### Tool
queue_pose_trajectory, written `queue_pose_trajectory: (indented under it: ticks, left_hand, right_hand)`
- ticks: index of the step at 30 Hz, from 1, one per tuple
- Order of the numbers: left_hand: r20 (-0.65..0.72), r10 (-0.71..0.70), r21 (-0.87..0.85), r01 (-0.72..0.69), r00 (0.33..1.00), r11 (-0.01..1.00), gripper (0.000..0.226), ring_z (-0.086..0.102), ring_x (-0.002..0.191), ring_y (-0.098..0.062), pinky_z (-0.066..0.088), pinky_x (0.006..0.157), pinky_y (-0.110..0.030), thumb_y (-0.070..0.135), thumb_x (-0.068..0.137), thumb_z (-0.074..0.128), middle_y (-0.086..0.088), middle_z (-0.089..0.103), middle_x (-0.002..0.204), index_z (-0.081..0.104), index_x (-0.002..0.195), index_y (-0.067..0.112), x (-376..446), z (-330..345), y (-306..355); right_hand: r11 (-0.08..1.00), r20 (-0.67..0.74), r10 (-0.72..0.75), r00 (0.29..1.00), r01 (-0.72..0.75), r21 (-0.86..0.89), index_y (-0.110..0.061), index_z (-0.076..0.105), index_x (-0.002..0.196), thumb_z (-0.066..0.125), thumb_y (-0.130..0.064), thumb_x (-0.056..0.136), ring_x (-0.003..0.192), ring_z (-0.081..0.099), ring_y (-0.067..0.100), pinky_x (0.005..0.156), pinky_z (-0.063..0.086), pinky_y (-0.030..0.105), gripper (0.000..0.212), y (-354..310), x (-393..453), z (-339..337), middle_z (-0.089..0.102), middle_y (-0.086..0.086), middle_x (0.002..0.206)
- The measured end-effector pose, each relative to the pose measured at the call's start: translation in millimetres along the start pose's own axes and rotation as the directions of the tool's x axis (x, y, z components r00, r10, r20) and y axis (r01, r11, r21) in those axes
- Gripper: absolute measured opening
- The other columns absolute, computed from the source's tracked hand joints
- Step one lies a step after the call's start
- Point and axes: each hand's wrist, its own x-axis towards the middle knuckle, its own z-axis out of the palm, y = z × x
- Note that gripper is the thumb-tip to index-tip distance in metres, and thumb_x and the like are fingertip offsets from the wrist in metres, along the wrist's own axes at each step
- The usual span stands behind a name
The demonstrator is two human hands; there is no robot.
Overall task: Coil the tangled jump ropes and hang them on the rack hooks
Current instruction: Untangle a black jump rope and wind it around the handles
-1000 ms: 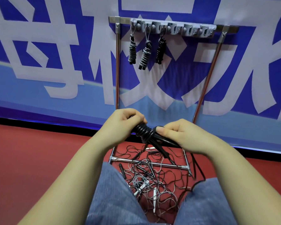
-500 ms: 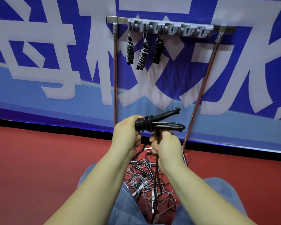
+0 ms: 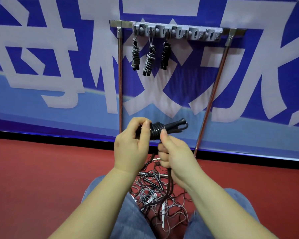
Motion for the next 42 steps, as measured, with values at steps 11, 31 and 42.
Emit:
queue_pose_trajectory:
  ticks: [11, 31, 42]
  left_hand:
    - [0.886, -0.318, -0.01, 0.7, 0.337, 0.714, 0.016, 0.038, 0.041, -0.012, 0.03, 0.043, -0.02, 0.008, 0.066, 0.061, -0.001, 0.045, 0.051, 0.05, 0.073, 0.016, 32, -25, 19]
    - [0.504, -0.582, 0.616, 0.206, 0.638, 0.76, 0.012, 0.047, 0.055, -0.02, 0.033, 0.047, -0.023, 0.015, 0.071, 0.068, -0.003, 0.052, 0.064, 0.057, 0.075, 0.012, 52, -9, -13]
    - [0.873, -0.32, 0.416, -0.222, 0.368, 0.882, 0.021, 0.048, 0.055, -0.013, 0.037, 0.052, -0.025, 0.017, 0.072, 0.073, 0.004, 0.053, 0.063, 0.052, 0.074, 0.02, 51, -24, 22]
  right_hand:
    - [0.824, 0.348, -0.117, 0.93, 0.287, -0.488, -0.024, 0.064, 0.088, 0.051, -0.021, 0.097, 0.076, 0.066, -0.004, 0.075, 0.051, 0.016, 0.015, -28, 1, -32, 0.071, -0.014, 0.073]
    - [0.222, 0.276, -0.104, 0.956, 0.293, -0.93, -0.02, 0.067, 0.082, 0.058, -0.032, 0.088, 0.061, 0.051, 0.013, 0.057, 0.04, 0.028, 0.016, -44, 8, -29, 0.057, -0.003, 0.063]
    - [0.254, 0.345, 0.103, 0.933, 0.311, -0.916, -0.023, 0.073, 0.073, 0.062, -0.049, 0.083, 0.064, 0.054, 0.012, 0.066, 0.045, 0.031, 0.03, -76, 40, -49, 0.065, -0.003, 0.069]
